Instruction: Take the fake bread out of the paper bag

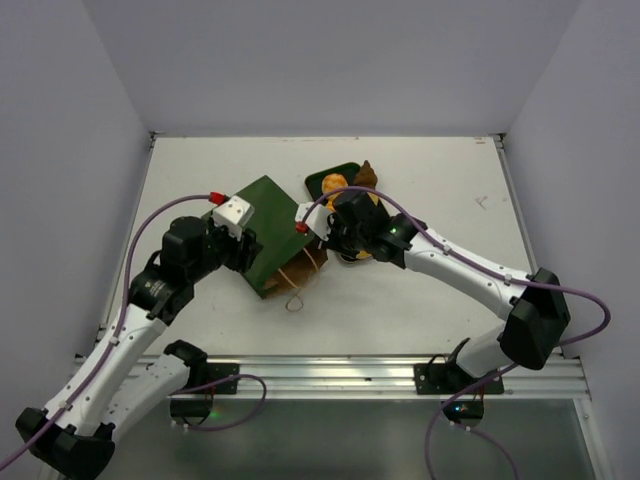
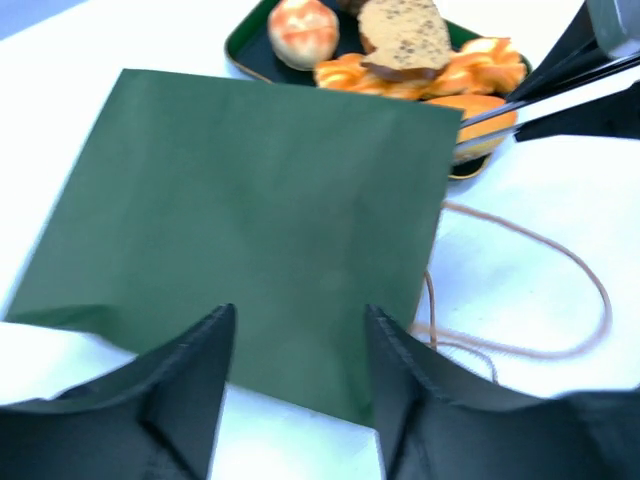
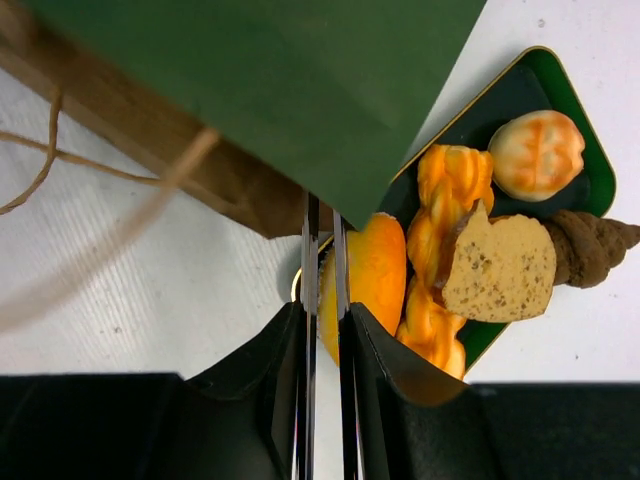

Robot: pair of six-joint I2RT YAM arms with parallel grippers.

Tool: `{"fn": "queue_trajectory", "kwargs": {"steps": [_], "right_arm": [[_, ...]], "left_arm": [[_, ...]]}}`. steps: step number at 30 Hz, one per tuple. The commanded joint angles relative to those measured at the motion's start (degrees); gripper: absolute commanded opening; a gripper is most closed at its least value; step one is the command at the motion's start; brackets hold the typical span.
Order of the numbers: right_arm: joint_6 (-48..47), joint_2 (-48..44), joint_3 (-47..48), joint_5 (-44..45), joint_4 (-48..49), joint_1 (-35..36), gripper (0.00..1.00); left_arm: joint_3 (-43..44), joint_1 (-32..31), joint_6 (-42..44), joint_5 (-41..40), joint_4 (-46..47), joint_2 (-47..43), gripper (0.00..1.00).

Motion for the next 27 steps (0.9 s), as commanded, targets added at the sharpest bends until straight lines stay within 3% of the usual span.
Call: {"fn": "queue_trajectory", "kwargs": {"steps": [1,7,10,15,16,19,24,27], "right_arm": [[1.6,0.0,2.5,2.0,5.1,-0.4,0.27],[2.1,0.7,2.2,1.1,5.8,-1.6,0.27],[2.4,1.4,2.4,0.6,6.0,-1.9,0.27],[2.8,2.1,3.1,0.1,6.1,-2.0,0.27],[2.8,2.4,3.2,0.1,6.1,-2.1,0.27],[2.9,2.8,3.5,0.1,6.0,-2.1,0.27],[3.0,3.0,3.6,0.1,6.0,-2.2,0.27],[3.1,3.4,3.8,-0.1,6.0,-2.3,0.27]], "left_arm": [[1.0,0.3,-0.7,-5.4,-2.1,-1.9,0.62],[2.0,3.0,-4.1,-9.2,-1.2,3.3,0.71],[3.6,9.8,-3.7,-4.0,1.4,8.1,0.71],[11.3,22.7,-5.3,10.5,7.5,25.8,0.67],[14.6,23.9,-6.2,15.7,9.5,31.5,0.63],[19.5,26.9,-7.8,20.0,13.1,38.6,0.61],[30.3,29.1,-7.7,20.9,13.1,49.6,0.60],[35.3,30.0,-6.4,22.4,10.3,55.4,0.55]]}}
